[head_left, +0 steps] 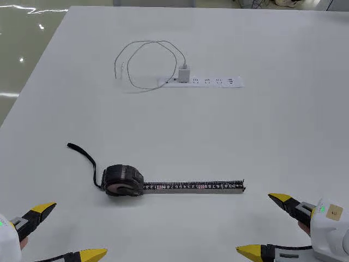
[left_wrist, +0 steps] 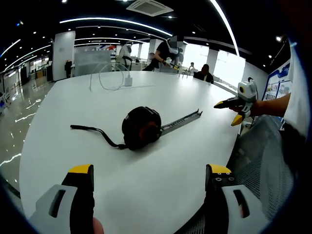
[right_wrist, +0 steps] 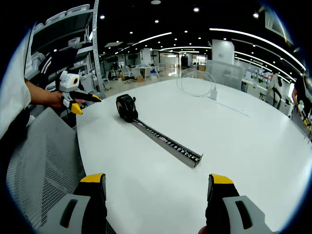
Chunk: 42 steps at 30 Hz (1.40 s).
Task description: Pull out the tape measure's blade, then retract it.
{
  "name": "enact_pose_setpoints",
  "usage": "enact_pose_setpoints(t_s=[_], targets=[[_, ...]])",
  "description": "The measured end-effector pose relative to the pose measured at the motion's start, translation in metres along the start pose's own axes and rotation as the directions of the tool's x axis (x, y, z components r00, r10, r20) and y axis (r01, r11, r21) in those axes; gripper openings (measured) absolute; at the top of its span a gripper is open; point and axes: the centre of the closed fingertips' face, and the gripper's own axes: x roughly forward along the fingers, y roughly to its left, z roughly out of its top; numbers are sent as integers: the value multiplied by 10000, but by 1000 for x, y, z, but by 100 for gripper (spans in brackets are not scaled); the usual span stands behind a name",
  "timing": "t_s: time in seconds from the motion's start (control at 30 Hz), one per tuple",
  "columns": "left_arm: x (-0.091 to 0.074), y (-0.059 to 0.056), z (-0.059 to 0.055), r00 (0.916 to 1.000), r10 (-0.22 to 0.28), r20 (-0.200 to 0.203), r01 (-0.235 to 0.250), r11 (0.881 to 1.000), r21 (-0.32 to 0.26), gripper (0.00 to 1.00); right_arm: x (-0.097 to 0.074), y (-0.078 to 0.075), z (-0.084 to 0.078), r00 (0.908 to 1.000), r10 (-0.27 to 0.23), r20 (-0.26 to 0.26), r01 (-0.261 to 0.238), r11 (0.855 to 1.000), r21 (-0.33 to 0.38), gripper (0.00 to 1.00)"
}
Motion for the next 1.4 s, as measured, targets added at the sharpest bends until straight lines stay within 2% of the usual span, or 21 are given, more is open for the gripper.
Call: enact_pose_setpoints(t_s=[0.53, 0.93, 1.4], targets=[[-2, 1, -4, 9999, -87, -111, 86, 9999, -66, 94, -5, 3, -4, 10000, -22, -11, 22, 9999, 126, 86], [-4, 4, 0, 10000, -48, -25, 48, 10000, -63, 94, -5, 3, -6, 10000, -39, -89, 39, 10000, 80, 86], [-3, 3, 2, 10000, -55, -21, 55, 10000, -25, 94, -5, 4, -4, 9999, -11, -103, 11, 10000, 15, 86]])
